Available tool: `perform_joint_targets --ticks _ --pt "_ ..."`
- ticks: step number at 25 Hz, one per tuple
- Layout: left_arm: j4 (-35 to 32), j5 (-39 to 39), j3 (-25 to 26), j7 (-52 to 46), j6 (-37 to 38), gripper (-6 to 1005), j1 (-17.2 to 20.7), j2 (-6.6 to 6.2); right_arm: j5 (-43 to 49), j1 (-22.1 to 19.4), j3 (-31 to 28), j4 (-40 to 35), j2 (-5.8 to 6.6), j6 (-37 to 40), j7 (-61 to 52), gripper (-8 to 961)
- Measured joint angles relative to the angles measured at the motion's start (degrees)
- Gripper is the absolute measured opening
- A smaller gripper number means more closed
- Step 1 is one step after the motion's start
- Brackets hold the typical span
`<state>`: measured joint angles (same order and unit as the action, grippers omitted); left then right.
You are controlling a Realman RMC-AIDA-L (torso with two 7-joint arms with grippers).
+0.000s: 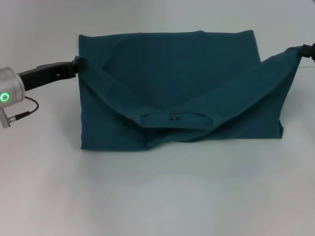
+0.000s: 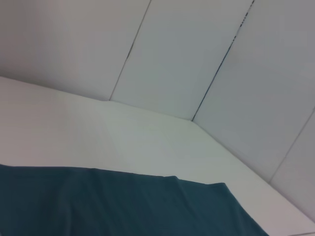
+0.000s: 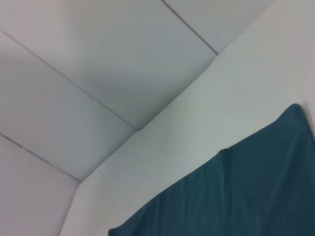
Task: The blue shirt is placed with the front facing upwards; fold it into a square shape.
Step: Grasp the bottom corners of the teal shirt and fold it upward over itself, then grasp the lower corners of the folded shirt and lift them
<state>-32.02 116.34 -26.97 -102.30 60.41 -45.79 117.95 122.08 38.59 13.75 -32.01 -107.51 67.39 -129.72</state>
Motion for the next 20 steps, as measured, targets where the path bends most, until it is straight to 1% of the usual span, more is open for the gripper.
perform_joint_targets --ticks 2,5,8,13,17,19,20 --pt "1.25 0.00 -0.04 1.16 -2.02 27 -0.57 0.05 -0.04 0.25 0.47 1.34 -0.08 -1.80 0.60 59" --pt "2.89 0.00 -0.09 3.03 -5.41 27 -1.29 0.44 -0.07 0.66 1.28 3.96 -0.33 -5.95 2.48 61" --pt "4.48 -0.01 -0.10 4.90 -9.06 27 -1.89 1.09 -0.08 1.27 2.28 6.39 -0.60 -9.66 4.48 63" --pt "5.50 0.00 -0.10 8.24 -13.45 73 -2.43 2.70 0.09 2.42 5.20 9.19 -1.32 -16.42 5.85 66" --pt "5.30 0.04 -0.90 9.05 -14.56 109 -2.50 3.44 0.03 2.68 7.42 8.75 -2.01 -17.97 6.13 69" --pt "5.06 0.03 -1.26 9.64 -14.69 127 -2.50 3.65 0.02 2.70 7.60 8.56 -2.10 -17.91 6.39 70" --pt "5.05 0.03 -1.29 9.84 -14.84 136 -2.50 3.68 0.01 2.70 7.67 8.55 -2.12 -17.78 6.58 104"
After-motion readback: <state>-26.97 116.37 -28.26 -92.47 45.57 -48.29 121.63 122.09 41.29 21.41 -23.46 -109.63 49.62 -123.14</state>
